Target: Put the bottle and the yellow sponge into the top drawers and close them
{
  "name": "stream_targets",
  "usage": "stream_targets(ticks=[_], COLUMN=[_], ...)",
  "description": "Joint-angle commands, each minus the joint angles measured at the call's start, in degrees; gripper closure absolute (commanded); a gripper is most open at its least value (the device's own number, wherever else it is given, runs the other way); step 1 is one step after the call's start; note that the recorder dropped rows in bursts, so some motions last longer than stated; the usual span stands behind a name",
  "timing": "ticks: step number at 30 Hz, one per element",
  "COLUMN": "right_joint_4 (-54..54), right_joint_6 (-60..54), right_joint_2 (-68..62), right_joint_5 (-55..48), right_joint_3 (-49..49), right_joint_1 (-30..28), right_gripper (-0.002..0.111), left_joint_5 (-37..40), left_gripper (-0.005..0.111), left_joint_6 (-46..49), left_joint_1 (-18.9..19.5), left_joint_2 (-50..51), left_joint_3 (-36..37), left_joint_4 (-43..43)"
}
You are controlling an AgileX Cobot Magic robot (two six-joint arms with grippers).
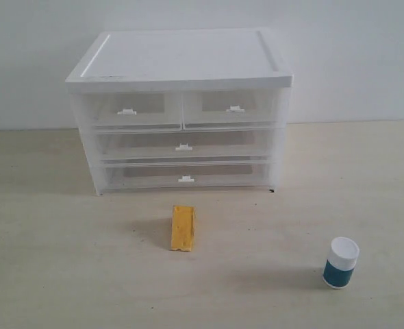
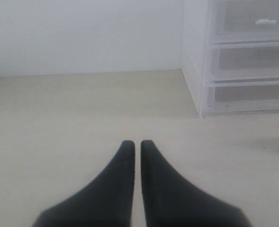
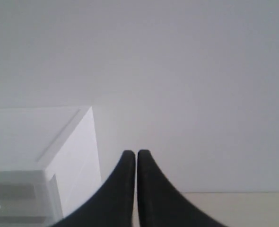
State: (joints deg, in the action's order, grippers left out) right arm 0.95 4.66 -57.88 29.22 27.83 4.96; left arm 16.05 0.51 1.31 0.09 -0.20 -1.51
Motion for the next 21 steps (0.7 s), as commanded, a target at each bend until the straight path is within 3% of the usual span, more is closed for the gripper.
stream_targets(ticks=[1,8,21], right_joint_4=[-3.43,-17.69,-26.23], right_joint_6=[-3.71,-16.13,-17.18], right_joint_2=[-7.78,-17.93,-32.95], right_joint_5=[7.98,18.00,35.31], right_joint_3=[0.47,0.47,0.47], right_joint_1=[4.52,15.05,29.31], right_gripper=[0.108,0.108,0.108], left_joint_5=[-0.07,-0.19,0.04], left_gripper=[0.102,0.102,0.102], left_joint_6=[-0.51,-0.51,-0.51], left_joint_1=[0.14,0.14,0.14], left_joint_2=[-0.09,-0.09,-0.09], left_joint_3=[0.20,0.20,0.20], left_joint_4=[0.39,0.39,0.39])
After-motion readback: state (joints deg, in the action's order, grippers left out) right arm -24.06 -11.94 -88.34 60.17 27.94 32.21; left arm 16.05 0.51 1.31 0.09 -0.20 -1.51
